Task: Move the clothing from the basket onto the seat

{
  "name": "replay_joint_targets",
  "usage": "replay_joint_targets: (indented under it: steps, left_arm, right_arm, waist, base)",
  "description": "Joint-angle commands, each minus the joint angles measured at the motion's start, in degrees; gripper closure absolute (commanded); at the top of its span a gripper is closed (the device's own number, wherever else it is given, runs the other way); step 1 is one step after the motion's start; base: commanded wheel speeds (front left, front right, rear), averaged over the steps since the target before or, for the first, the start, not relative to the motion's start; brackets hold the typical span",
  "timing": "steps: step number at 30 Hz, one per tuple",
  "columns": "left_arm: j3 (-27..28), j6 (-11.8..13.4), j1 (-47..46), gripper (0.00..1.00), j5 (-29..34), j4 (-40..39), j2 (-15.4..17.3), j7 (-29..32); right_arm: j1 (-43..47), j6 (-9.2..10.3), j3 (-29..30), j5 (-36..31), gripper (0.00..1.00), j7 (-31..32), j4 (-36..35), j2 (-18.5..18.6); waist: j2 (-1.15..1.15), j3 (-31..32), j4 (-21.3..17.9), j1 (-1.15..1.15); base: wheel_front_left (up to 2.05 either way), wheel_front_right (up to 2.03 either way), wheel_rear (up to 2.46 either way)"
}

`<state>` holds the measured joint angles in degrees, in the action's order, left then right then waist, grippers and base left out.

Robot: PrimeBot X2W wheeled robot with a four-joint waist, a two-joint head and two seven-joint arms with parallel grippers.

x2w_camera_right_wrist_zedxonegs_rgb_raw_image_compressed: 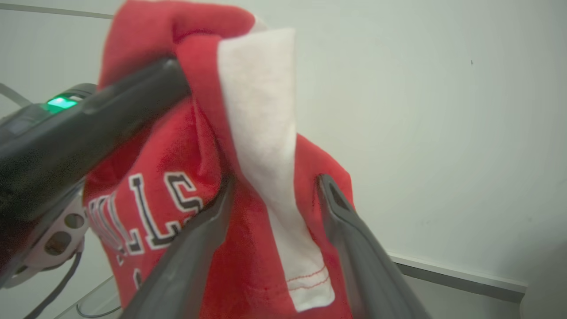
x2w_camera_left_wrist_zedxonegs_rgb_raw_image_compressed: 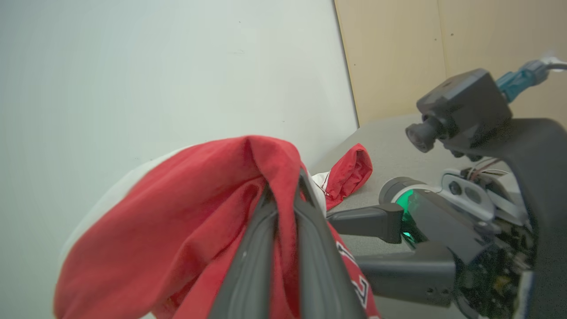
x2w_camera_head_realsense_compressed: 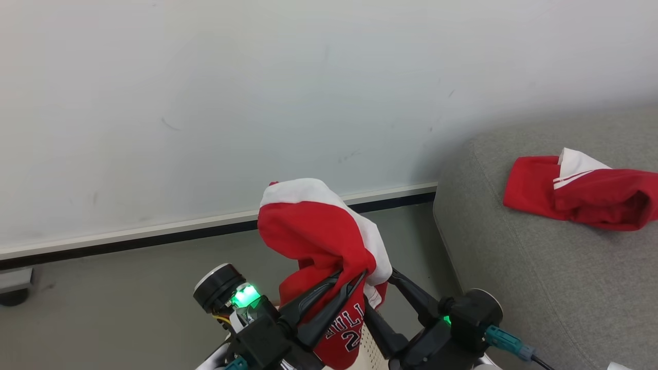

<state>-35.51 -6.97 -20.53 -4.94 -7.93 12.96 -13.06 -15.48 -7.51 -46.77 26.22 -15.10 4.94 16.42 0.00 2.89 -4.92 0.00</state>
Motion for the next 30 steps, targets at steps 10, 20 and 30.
replay_joint_targets:
  steps: [10,20,30]
  left_arm:
    - [-0.8,0.3,-1.7,1.00,-1.5,1.3,1.2,0.2]
    - [1.3,3.0,-0.6,0.00,-2.3,2.2,1.4,-0.3]
    - [1.1,3.6,-0.1,0.00,-2.7,2.4,2.1,-0.2]
  right_arm:
    - [-1.3,0.04,0.0,-0.2,1.00,0.0,-1.0,-0.3]
    - [1.5,0.04,5.5,-0.7,1.00,0.0,-1.7,-1.0]
    - [2.8,0.04,9.0,-1.3,1.00,0.0,-2.6,-0.5]
  waist:
    - [0.00,-0.7,-0.2,0.00]
    - [0.00,-1.0,-0.5,0.00]
    - [0.00,-1.0,-0.3,0.00]
  base:
    - [0.00,0.00,0.00]
    - [0.00,0.00,0.00]
    - [0.00,0.00,0.00]
